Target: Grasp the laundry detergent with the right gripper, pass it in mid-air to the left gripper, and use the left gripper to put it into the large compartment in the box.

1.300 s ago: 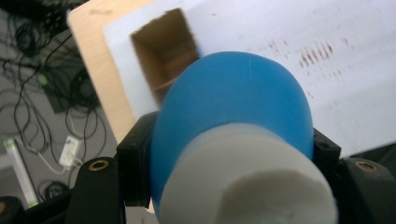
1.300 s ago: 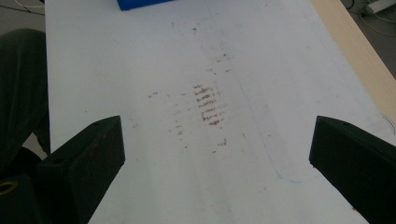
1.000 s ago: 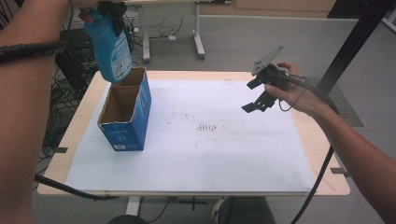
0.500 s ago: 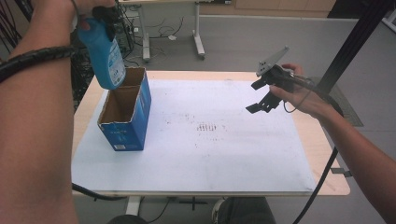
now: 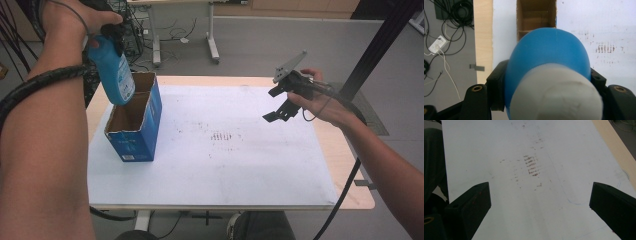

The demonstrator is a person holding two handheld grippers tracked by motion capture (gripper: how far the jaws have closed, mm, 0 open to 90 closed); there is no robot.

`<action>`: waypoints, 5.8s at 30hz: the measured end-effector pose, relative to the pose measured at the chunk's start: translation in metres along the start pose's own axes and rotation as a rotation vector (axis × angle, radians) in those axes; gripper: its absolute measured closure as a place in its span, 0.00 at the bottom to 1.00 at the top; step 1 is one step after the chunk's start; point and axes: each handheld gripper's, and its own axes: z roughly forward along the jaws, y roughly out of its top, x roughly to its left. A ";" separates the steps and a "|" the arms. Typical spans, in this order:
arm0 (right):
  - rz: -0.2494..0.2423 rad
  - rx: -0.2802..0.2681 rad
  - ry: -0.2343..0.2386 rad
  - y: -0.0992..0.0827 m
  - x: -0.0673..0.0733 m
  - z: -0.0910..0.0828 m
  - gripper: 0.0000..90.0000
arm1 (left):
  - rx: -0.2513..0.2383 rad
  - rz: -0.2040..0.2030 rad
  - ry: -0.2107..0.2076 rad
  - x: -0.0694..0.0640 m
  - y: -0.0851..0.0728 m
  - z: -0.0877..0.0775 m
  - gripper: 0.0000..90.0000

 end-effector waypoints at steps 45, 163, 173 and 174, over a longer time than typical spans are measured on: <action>0.004 0.029 0.006 0.000 0.001 0.013 0.04 | 0.032 -0.004 -0.019 0.002 -0.013 0.125 0.41; 0.063 0.058 -0.014 -0.025 -0.009 0.011 0.04 | 0.082 0.034 -0.008 0.002 -0.021 0.208 0.40; 0.062 0.059 -0.016 -0.025 -0.009 0.010 0.04 | 0.080 0.039 -0.005 0.001 -0.022 0.208 0.40; 0.062 0.058 -0.016 -0.026 -0.009 0.010 0.04 | 0.078 0.039 -0.005 0.001 -0.022 0.208 0.40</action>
